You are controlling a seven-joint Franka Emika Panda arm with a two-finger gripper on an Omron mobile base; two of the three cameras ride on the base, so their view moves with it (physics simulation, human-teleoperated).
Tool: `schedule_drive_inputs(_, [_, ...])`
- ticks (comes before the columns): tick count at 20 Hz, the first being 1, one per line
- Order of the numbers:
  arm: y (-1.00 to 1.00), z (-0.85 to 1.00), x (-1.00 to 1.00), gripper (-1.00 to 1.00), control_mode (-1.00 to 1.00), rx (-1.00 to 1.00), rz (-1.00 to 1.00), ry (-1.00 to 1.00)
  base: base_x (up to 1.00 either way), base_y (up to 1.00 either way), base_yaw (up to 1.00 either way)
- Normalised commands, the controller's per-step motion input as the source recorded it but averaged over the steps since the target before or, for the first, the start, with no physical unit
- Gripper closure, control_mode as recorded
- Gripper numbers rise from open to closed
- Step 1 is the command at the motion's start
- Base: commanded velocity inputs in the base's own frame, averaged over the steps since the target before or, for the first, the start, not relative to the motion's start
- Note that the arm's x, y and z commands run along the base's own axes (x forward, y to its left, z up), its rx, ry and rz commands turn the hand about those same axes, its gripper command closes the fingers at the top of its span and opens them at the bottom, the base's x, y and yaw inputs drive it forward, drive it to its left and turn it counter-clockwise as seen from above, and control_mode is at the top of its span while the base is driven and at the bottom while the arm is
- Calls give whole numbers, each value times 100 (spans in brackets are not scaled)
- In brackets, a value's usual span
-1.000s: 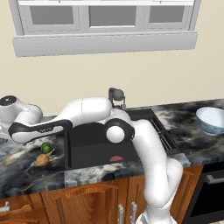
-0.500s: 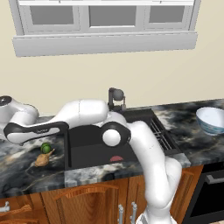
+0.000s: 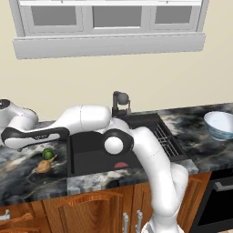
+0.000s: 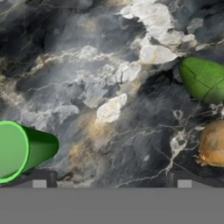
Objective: Remove the onion and avocado from the sink. Then move the bowl and cup from the counter to the sink for washing.
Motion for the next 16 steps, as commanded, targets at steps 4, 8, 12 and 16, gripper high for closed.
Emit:
schedule_drive_inputs(4, [8,0,0,-100,-100,8,0,1,0,0,0])
schedule_drive_inputs(8, [9,0,0,-100,-100,6,0,0,0,0,0])
schedule_drive_inputs(12, [10,0,0,-100,-100,3,0,0,0,0,0])
schedule_drive_inputs(16, [12,0,0,-100,-100,0,0,0,0,0,0])
